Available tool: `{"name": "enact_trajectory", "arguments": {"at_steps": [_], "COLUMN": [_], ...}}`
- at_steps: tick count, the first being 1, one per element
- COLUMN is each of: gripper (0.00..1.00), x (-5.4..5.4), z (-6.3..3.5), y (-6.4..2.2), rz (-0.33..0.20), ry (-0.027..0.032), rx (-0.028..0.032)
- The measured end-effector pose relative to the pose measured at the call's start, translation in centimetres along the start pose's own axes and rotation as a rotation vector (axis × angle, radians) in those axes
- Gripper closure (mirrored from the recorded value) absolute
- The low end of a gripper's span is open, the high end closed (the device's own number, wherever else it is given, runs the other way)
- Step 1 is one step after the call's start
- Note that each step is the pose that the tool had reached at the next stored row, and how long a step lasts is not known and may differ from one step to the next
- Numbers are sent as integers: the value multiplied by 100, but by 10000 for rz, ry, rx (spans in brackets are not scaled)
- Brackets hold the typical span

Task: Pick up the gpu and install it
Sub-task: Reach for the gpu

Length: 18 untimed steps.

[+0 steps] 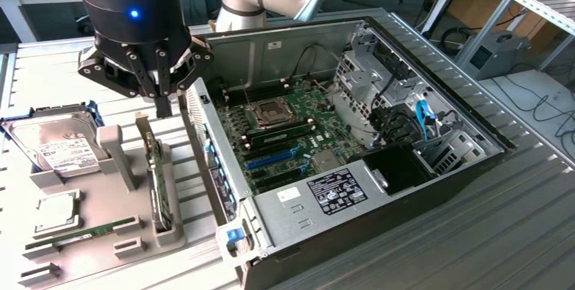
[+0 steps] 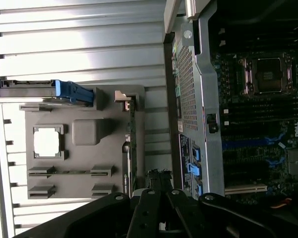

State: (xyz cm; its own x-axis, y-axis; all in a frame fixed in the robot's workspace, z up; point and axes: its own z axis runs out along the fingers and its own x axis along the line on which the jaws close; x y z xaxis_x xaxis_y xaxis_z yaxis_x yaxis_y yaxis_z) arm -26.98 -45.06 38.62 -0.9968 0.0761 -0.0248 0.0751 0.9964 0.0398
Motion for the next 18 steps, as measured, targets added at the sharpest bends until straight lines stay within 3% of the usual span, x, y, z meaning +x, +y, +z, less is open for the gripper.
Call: {"name": "enact_trajectory", "arguments": {"at_steps": [18], "gripper": [89], "x": [-5], "z": [12], "y": [-72], "rz": [-1], "ry": [-2], "rx": [23]}}
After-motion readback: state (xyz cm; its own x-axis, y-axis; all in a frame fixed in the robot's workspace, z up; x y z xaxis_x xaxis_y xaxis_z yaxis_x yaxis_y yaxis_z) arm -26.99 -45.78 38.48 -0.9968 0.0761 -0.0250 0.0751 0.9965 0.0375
